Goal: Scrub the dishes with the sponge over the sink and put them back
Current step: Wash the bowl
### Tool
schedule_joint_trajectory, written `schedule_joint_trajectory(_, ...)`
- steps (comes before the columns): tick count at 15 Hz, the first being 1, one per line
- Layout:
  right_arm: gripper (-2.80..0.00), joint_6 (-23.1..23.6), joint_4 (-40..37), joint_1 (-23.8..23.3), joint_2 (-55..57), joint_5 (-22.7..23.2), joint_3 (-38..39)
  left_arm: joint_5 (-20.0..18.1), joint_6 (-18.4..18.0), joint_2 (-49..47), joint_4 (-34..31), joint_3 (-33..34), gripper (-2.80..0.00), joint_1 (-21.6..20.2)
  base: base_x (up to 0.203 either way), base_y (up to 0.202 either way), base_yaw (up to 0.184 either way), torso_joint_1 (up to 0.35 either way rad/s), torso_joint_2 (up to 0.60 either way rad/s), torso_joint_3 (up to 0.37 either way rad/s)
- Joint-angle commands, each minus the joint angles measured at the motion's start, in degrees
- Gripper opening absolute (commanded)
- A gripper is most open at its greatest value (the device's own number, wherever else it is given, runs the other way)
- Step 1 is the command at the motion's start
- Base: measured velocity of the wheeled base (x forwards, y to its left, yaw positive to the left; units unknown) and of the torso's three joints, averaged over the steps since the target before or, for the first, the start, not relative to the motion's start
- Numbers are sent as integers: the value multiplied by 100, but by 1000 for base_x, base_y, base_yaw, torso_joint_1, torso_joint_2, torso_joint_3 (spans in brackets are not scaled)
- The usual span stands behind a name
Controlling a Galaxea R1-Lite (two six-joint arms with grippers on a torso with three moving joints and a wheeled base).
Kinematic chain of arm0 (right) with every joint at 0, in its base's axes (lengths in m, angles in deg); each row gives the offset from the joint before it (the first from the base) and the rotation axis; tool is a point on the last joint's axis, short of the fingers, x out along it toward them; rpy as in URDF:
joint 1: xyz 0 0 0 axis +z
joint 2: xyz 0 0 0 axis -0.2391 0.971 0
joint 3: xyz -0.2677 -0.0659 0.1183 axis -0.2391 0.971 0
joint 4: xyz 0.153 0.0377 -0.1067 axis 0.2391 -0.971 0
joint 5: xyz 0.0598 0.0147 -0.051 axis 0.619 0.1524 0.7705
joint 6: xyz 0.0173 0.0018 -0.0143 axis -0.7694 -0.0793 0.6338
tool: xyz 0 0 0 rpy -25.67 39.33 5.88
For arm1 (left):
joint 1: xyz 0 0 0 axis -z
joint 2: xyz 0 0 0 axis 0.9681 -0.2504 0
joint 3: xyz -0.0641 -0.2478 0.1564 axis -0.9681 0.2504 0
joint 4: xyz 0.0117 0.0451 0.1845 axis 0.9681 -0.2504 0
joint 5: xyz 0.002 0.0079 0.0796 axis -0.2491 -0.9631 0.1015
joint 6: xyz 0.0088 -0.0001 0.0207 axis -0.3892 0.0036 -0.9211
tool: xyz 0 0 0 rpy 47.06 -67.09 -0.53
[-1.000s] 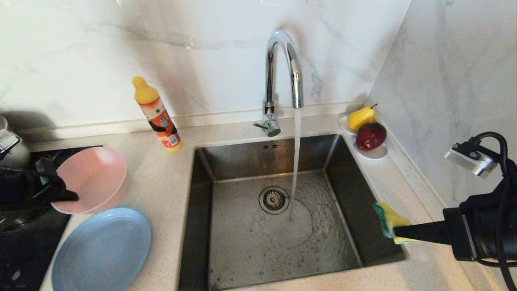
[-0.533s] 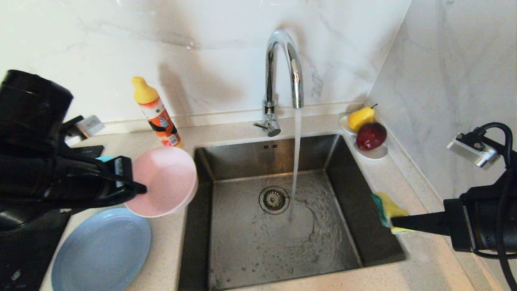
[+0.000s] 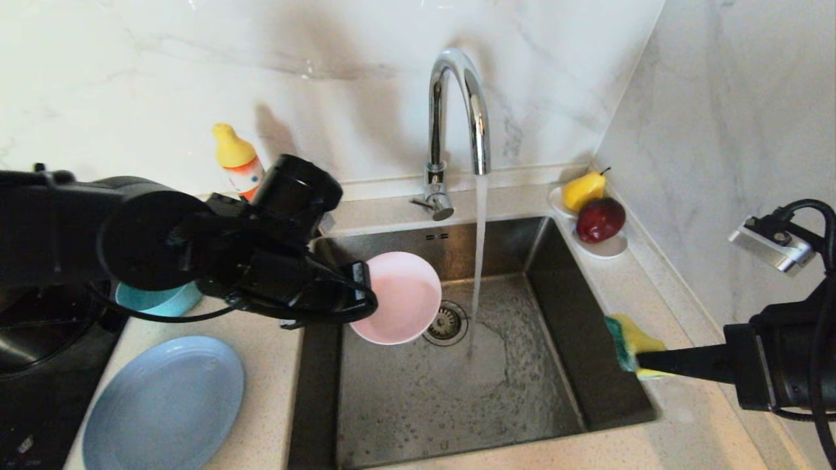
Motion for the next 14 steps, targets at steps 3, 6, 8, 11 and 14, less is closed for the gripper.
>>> schedule_joint_trajectory(3, -280, -8, -75, -32, -386, 5, 26, 12, 465, -1205, 292, -793, -280, 343, 0, 0, 0, 0, 0, 0)
schedule_joint_trajectory(6, -280, -25, -96, -33, -494, 5, 44, 96, 663, -1652, 281, -1381, -280, 528, 0, 0, 0, 0, 0, 0)
schedule_joint_trajectory(8, -280, -8, -89, -42, -529, -3, 79, 138, 685, -1896, 270, -1692, -280, 568, 0, 0, 0, 0, 0, 0)
schedule_joint_trajectory(11, -280, -10, -92, -38, -588, 0, 144, 135, 715, -2123, 299, -1943, -280, 568, 0, 0, 0, 0, 0, 0)
schedule_joint_trajectory(14, -280, -16, -88, -42, -601, -4, 184, 172, 1012, -2418, 227, -2370, -280, 568, 0, 0, 0, 0, 0, 0)
